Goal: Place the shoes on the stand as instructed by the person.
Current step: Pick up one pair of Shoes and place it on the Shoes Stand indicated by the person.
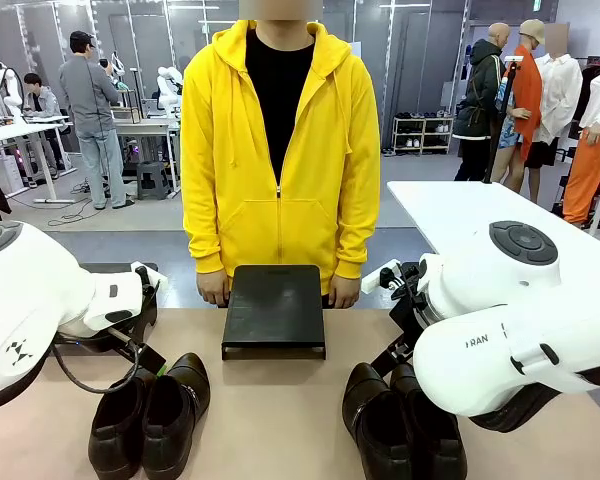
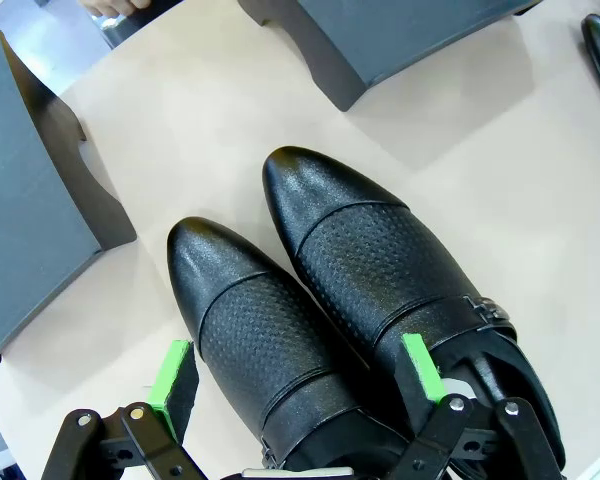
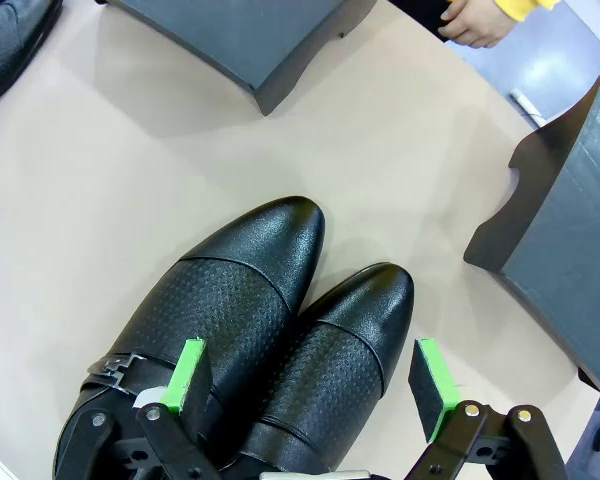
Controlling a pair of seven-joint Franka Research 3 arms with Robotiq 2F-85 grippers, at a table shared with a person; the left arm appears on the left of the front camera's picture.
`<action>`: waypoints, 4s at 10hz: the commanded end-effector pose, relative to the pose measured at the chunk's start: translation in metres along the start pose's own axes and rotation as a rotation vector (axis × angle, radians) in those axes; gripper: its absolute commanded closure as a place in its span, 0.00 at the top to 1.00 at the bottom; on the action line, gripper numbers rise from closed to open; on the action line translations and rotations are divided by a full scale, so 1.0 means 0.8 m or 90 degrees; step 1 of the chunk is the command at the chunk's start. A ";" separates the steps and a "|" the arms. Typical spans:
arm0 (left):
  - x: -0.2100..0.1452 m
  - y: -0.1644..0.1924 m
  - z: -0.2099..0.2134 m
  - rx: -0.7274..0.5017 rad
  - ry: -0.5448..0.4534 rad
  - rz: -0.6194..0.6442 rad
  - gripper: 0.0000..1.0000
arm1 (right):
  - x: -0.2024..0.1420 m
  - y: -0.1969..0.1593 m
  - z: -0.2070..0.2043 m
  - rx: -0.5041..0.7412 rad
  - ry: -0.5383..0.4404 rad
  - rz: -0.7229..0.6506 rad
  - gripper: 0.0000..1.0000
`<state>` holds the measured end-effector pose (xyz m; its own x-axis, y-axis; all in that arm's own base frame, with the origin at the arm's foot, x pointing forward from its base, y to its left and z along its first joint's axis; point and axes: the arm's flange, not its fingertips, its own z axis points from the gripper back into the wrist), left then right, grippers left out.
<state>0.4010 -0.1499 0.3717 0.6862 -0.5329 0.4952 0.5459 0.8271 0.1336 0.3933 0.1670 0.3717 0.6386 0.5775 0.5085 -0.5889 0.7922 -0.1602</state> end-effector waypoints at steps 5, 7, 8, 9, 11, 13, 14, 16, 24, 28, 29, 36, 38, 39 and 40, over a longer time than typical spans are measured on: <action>0.058 0.073 0.132 -0.114 -0.011 0.073 1.00 | 0.066 -0.058 0.125 0.054 -0.040 -0.036 1.00; 0.045 0.101 0.180 -0.223 -0.017 0.119 1.00 | 0.055 -0.096 0.173 0.160 -0.032 -0.094 1.00; 0.027 0.125 0.212 -0.311 -0.031 0.157 1.00 | 0.036 -0.126 0.201 0.216 -0.047 -0.136 1.00; -0.001 0.156 0.244 -0.400 -0.052 0.186 1.00 | 0.010 -0.157 0.222 0.284 -0.066 -0.177 1.00; -0.078 0.218 0.298 -0.534 -0.130 0.281 1.00 | -0.062 -0.226 0.255 0.409 -0.135 -0.289 1.00; -0.156 0.250 0.321 -0.575 -0.144 0.348 1.00 | -0.132 -0.262 0.275 0.487 -0.189 -0.313 1.00; -0.202 0.265 0.329 -0.581 -0.204 0.379 1.00 | -0.170 -0.274 0.285 0.496 -0.225 -0.309 1.00; -0.272 0.277 0.334 -0.578 -0.246 0.429 1.00 | -0.237 -0.294 0.295 0.507 -0.290 -0.352 1.00; -0.326 0.282 0.327 -0.554 -0.244 0.484 1.00 | -0.297 -0.299 0.288 0.530 -0.325 -0.396 1.00; -0.326 0.282 0.327 -0.554 -0.244 0.484 1.00 | -0.297 -0.299 0.288 0.530 -0.325 -0.396 1.00; -0.326 0.282 0.327 -0.554 -0.244 0.484 1.00 | -0.297 -0.299 0.288 0.530 -0.325 -0.396 1.00; -0.326 0.282 0.327 -0.554 -0.244 0.484 1.00 | -0.297 -0.299 0.288 0.530 -0.325 -0.396 1.00; -0.326 0.282 0.327 -0.554 -0.244 0.484 1.00 | -0.297 -0.299 0.288 0.530 -0.325 -0.396 1.00; -0.326 0.282 0.327 -0.554 -0.244 0.484 1.00 | -0.297 -0.299 0.288 0.530 -0.325 -0.396 1.00; -0.326 0.282 0.327 -0.554 -0.244 0.484 1.00 | -0.297 -0.299 0.288 0.530 -0.325 -0.396 1.00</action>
<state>0.2204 0.2208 0.4980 0.8692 0.2596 0.4207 0.2837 0.4351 -0.8545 0.2666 -0.2032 0.4831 0.7857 -0.1652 0.5961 -0.4852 0.4332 0.7596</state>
